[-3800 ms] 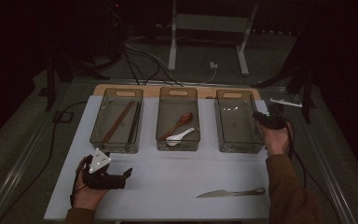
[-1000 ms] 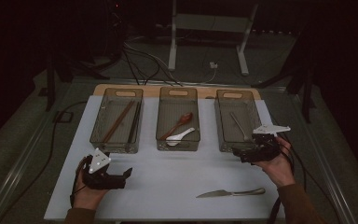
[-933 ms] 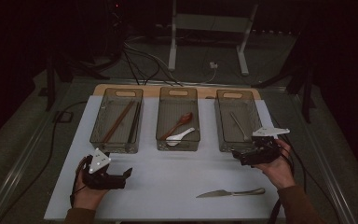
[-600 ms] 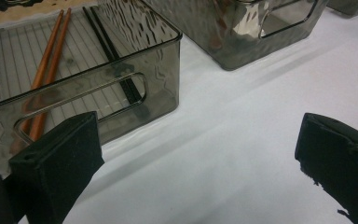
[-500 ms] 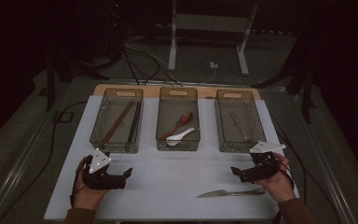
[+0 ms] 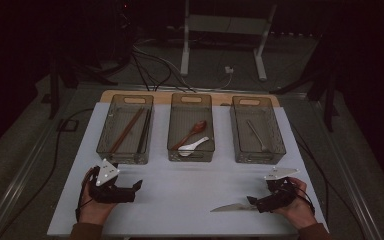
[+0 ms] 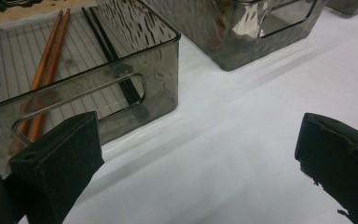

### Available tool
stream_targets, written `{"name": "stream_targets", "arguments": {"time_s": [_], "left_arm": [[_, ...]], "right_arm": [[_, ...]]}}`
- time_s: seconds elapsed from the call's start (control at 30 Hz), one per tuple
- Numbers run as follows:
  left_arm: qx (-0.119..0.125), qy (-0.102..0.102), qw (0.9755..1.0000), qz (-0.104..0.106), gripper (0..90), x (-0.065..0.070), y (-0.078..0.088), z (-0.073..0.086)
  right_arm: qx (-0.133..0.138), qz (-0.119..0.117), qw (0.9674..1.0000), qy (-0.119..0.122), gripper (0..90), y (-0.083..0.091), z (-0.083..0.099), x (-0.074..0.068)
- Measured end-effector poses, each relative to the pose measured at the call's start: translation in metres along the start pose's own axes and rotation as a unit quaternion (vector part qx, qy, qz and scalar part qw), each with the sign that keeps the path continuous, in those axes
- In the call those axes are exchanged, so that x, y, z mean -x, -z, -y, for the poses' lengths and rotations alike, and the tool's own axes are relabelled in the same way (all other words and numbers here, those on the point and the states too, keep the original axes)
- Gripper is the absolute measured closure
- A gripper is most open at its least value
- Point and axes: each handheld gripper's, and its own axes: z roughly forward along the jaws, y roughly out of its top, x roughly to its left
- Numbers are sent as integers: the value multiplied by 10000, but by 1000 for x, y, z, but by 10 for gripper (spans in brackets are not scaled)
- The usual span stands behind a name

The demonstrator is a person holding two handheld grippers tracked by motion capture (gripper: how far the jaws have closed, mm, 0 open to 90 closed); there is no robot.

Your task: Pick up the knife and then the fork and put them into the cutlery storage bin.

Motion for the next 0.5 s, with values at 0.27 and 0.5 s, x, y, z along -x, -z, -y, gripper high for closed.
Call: {"name": "stream_targets", "arguments": {"time_s": [0.27,0.5], "left_arm": [[0,-2,10000,0,16,0,0,0],[3,-1,10000,3,17,0,0,0]], "right_arm": [[-209,-153,9991,327,57,-6,4,-9],[-386,-288,9964,694,191,-8,7,-14]]}}
